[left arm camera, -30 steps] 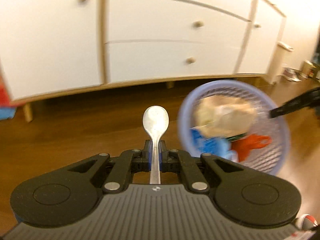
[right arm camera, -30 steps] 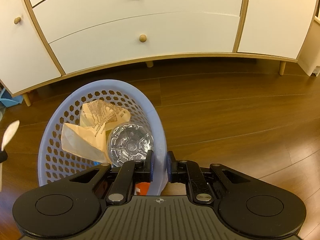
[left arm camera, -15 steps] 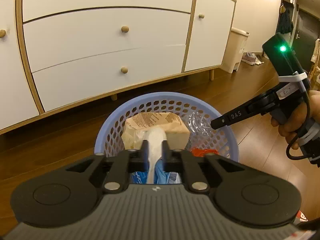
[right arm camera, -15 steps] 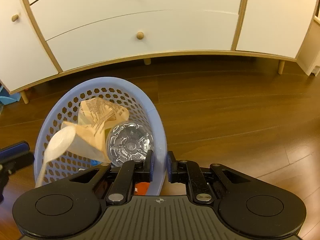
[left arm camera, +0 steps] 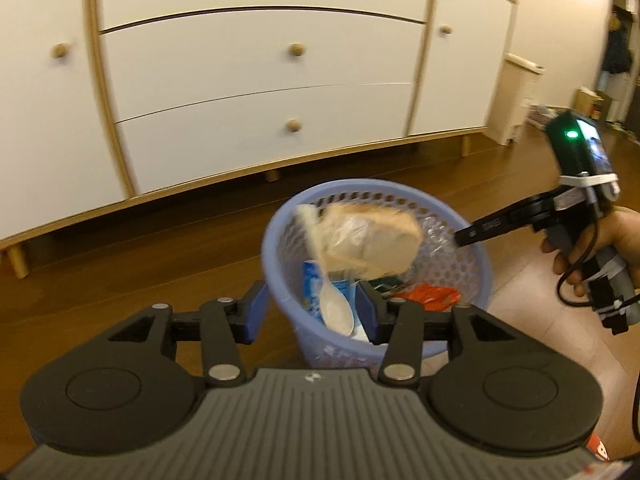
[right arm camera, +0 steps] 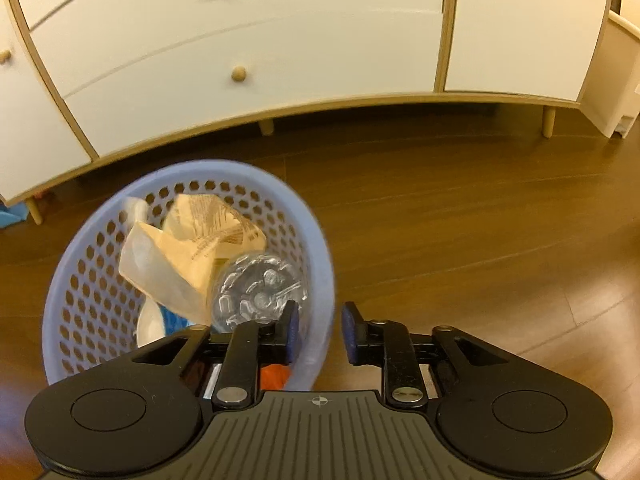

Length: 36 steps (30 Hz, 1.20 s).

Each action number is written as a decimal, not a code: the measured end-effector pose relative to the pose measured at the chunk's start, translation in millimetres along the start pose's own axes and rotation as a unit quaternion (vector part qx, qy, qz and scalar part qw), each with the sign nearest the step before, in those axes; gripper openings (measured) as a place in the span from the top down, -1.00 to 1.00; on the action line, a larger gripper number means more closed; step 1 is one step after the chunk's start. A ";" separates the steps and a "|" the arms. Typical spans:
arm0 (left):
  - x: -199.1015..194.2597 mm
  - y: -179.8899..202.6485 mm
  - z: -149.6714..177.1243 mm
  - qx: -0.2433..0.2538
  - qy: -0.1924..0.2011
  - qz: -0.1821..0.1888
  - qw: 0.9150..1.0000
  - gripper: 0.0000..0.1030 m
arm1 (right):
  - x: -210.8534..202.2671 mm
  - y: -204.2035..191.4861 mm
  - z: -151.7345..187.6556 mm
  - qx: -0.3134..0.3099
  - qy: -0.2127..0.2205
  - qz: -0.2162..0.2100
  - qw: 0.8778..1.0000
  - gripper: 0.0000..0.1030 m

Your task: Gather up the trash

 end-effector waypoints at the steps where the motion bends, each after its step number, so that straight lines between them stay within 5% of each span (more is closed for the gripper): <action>1: -3.1 -0.7 2.5 -0.007 -0.005 -0.009 1.000 0.13 | -1.5 3.3 -1.2 0.001 0.004 -0.001 1.000 0.47; 8: -31.9 8.8 14.5 -0.038 -0.021 -0.053 0.998 -0.24 | -45.1 16.7 -4.7 -0.001 0.025 -0.043 0.999 0.20; 15: -81.1 47.2 12.5 -0.030 -0.018 -0.077 0.996 -0.73 | -142.4 12.4 9.1 -0.063 0.018 -0.089 0.994 0.11; 25: -165.6 94.7 2.7 -0.048 -0.037 -0.101 0.993 -0.81 | -269.6 27.2 57.8 -0.045 -0.009 -0.112 0.993 0.04; 36: -227.9 126.2 29.8 -0.097 -0.051 -0.108 0.988 -0.81 | -317.6 24.4 136.9 -0.033 -0.010 -0.143 0.989 0.04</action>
Point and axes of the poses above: each gripper's, at about its wrist camera, not at the fingertips, and x roughly the way its jaws point, y to its right, z to its underside, the point moved 4 cm from there along x, roughly the way its jaws point, and after that the axes turned 11 degrees about x, right-handed, at the moved point
